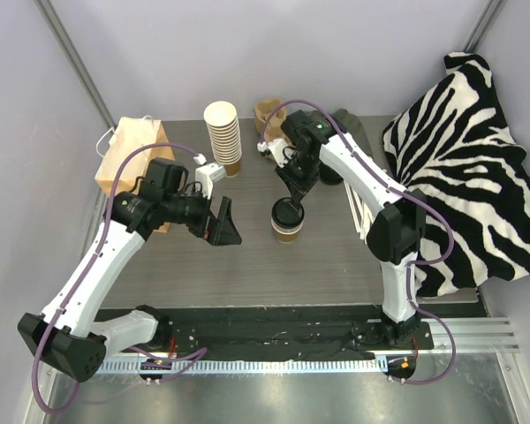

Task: Pack the takeout coffee

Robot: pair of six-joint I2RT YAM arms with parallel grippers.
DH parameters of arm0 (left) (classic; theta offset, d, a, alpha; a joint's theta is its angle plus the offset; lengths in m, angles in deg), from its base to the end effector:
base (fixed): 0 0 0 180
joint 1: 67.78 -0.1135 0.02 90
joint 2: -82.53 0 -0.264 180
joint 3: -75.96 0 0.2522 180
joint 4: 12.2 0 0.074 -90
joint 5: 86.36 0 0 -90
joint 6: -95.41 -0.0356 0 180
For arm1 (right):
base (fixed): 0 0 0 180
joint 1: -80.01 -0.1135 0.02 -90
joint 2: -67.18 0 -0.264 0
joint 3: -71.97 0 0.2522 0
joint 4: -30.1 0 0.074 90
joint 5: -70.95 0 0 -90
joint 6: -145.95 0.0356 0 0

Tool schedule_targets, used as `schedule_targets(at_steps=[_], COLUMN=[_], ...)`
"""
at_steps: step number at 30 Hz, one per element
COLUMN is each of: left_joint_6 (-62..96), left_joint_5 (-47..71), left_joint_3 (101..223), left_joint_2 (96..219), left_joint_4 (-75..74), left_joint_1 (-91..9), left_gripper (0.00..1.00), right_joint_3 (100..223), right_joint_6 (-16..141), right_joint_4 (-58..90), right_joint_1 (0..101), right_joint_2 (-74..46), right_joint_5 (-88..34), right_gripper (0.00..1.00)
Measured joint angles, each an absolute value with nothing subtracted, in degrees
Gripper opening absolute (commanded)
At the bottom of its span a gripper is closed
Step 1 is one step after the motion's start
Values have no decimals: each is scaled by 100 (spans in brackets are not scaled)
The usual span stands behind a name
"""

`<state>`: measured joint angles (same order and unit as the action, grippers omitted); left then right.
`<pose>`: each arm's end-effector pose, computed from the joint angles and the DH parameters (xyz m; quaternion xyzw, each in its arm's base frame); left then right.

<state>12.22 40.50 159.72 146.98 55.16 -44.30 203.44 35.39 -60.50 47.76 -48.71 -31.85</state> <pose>0.1865 -0.1043 0.3589 0.2404 0.8601 -0.3737 0.2507 0.3394 0.2235 0.3137 -0.4512 0.8760 0.1231 0.1176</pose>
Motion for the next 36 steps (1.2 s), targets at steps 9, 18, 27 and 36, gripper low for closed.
schedule_targets(at_steps=[9,18,27,36], left_joint_6=[1296,1395,1403,1423], left_joint_5=[4100,4100,4098,4098], left_joint_3=[15819,15727,15675,15618], left_joint_2=[14726,14731,14731,14731], left_joint_4=[5370,5295,5234,5195], left_joint_1=[-4430,-4430,-4430,-4430], left_gripper=[100,100,100,99], right_joint_3=[20482,20519,20519,20519], right_joint_6=[3419,3351,3329,3310], right_joint_4=[-6061,-6065,-6065,-6068], right_joint_1=[4759,4759,4717,4695], right_joint_2=[-5191,-5276,-5311,-5383], right_joint_5=[-3156,-3113,-3110,-3110], right_gripper=[1,1,1,1])
